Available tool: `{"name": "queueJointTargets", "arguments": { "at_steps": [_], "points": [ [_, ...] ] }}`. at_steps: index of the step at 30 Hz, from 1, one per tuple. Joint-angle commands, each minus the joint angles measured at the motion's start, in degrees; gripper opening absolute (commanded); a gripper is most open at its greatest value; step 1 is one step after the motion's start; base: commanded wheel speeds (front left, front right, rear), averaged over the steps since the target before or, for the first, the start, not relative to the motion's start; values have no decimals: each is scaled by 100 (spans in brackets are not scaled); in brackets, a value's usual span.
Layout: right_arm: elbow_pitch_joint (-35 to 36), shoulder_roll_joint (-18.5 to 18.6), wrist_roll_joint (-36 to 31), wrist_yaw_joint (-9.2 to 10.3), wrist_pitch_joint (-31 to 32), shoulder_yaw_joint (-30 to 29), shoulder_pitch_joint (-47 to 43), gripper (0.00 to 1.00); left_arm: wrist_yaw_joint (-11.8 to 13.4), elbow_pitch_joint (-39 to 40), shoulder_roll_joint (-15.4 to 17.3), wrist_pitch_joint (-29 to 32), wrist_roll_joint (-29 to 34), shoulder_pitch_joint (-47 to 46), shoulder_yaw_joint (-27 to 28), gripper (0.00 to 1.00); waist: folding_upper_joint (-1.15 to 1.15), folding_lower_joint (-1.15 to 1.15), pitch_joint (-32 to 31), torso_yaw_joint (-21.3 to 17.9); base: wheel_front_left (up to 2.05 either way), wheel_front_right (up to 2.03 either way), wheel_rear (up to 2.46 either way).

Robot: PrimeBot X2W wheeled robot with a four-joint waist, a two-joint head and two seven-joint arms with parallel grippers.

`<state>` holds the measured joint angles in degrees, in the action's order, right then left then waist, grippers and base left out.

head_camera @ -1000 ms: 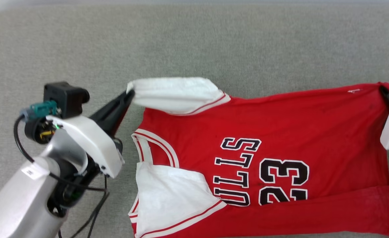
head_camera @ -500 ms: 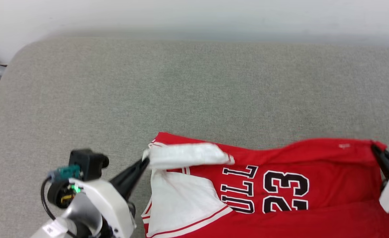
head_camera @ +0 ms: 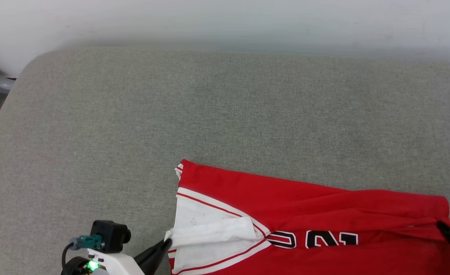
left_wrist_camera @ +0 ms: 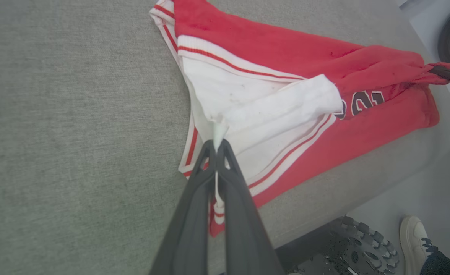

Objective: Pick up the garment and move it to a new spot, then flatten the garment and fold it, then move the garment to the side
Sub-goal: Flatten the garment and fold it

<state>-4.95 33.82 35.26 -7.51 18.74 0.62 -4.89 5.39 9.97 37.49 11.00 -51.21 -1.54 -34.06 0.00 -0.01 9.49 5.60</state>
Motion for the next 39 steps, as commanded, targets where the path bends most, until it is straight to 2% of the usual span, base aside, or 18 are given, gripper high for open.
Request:
{"name": "queueJointTargets", "arguments": {
  "at_steps": [1,8,9,10,11,19,24,27,32,35,39],
  "points": [
    [47,102,10,5,24,23,-53,0,-40,-35,2,6,13,33,-8,0,0,1,11,-3,0,0,0],
    [0,584,-53,5,-7,540,-147,0,-179,-459,-83,57,132,-106,-217,0,0,1,72,3,0,0,0],
    [-37,630,-67,5,-21,603,-144,5,-187,-528,-111,50,140,-134,-238,0,0,1,77,7,0,0,0],
    [-67,687,-102,5,-68,668,-121,55,-216,-602,-109,47,202,-163,-276,60,0,1,84,8,0,0,0],
    [-122,713,-96,6,-91,713,-98,100,-232,-672,-128,55,208,-176,-312,100,0,1,87,9,0,0,0],
    [-166,818,298,6,-260,1018,27,100,-250,-980,-227,-136,369,-236,-382,100,0,1,-143,-8,0,0,0],
    [39,893,557,6,-168,907,-16,100,-132,-734,-279,-500,489,-273,-233,100,0,1,-459,-14,0,0,0],
    [236,816,708,6,-47,675,41,100,-42,-488,-336,-879,548,-321,-45,100,0,1,-575,-24,0,0,0],
    [313,382,617,5,411,141,131,100,168,-410,-507,-1741,883,-412,267,100,0,1,-639,-47,0,0,0],
    [150,-136,455,5,825,-310,160,100,275,-554,-574,-2196,1109,-439,372,100,0,1,-601,-52,0,0,0],
    [10,-809,-119,5,1292,-932,258,100,322,-742,-794,-2528,1288,-439,546,100,0,1,-464,-26,0,0,0]
  ]
}}
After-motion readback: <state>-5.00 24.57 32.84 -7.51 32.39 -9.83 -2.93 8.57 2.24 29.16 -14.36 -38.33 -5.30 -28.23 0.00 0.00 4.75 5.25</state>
